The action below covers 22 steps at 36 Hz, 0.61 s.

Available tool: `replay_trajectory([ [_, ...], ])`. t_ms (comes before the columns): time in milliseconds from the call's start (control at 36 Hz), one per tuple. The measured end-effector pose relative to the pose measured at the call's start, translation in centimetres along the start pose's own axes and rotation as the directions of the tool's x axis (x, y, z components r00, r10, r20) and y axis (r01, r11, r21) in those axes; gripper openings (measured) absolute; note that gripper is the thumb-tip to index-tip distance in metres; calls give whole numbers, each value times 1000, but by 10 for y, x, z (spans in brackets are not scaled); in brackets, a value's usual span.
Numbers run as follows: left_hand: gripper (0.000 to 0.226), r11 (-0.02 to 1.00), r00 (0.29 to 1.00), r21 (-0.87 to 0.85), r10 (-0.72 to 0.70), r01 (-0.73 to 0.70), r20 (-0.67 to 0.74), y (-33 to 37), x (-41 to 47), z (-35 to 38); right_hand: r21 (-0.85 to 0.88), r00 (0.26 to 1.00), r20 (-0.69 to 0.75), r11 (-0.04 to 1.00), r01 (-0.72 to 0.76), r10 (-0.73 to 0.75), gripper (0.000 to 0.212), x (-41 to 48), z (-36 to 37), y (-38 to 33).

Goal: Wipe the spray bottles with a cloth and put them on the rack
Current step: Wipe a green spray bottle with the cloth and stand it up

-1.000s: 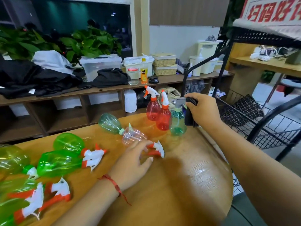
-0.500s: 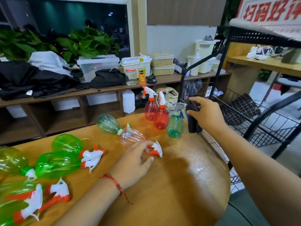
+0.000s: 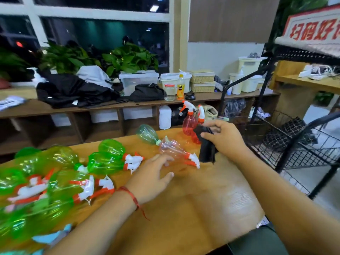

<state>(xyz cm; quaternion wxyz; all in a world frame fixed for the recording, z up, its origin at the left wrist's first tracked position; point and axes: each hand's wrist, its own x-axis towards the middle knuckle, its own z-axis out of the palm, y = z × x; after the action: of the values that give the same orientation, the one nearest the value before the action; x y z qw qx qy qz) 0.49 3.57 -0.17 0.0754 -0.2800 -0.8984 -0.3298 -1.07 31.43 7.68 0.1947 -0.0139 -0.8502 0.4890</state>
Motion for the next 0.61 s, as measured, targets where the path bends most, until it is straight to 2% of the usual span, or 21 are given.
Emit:
replay_trajectory([
  [83,40,998,998,27,-60,61,-14,-14,-24,-16,190,993,97,979,-79,61,23,-16,45,-1],
  [222,42,977,984,123,-170,174,-46,-51,-62,-48,343,971,236,932,-120,38,23,-29,115,-12],
  [361,42,914,956,282,-275,292,-98,-84,-80,-85,447,936,351,877,-178,11,21,-28,167,-24],
  [472,42,856,934,375,-338,356,-114,-98,-80,-108,510,921,388,840,-188,-29,23,-28,191,-21],
  [611,56,793,933,505,-350,340,-77,-106,-59,-120,594,921,382,784,-180,-78,28,-31,201,-4],
])
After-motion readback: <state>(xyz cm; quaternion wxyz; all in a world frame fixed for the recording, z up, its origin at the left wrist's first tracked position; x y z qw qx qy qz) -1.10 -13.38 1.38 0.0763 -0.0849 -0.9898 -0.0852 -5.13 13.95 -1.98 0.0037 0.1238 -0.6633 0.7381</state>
